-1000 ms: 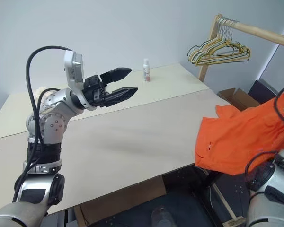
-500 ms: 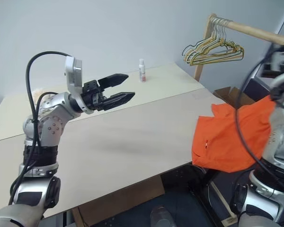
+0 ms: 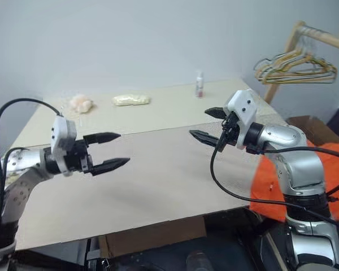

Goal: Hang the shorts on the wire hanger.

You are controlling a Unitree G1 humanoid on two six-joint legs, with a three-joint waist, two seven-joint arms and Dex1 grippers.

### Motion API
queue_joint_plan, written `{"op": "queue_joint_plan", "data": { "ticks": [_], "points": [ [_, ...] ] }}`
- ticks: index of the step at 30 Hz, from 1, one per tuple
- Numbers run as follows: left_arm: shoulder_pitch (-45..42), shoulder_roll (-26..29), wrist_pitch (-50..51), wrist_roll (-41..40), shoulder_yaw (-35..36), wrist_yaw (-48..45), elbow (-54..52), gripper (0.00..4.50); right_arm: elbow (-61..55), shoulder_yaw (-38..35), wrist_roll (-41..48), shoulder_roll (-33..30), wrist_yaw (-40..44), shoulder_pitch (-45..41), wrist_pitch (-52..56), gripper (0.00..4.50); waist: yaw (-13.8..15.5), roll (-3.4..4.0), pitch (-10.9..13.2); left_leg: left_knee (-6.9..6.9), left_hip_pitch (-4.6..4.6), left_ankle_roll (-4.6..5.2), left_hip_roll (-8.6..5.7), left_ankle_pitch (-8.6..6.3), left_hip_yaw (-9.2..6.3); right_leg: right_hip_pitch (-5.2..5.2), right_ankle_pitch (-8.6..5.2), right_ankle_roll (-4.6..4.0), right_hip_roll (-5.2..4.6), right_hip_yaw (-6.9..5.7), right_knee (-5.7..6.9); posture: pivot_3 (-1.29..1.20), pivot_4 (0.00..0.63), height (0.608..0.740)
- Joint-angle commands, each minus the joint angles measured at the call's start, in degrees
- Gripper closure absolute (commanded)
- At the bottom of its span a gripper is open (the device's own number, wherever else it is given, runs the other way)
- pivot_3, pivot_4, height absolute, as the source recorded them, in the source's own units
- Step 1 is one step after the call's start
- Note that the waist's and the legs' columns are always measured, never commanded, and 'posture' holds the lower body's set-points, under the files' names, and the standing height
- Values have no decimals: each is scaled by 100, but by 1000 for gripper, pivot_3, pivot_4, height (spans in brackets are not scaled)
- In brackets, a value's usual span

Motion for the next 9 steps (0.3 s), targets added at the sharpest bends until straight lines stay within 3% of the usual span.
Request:
{"op": "queue_joint_plan", "data": {
  "ticks": [1, 9],
  "points": [
    [110, 76, -31, 13, 163, 202, -336, 0, 72, 61, 53, -42, 294, -193, -171, 51, 173, -6, 4, 0, 0, -1, 0, 0, 0, 0, 0, -1, 0, -2, 0, -73, 0, 740],
    [312, 140, -45, -32, 209, 325, -421, 0, 212, 263, -139, 19, 464, -224, -378, 51, 575, -8, 3, -1, -40, -14, -2, 5, 8, -69, 8, -17, 1, 0, 15, -47, 0, 740]
  ]
}}
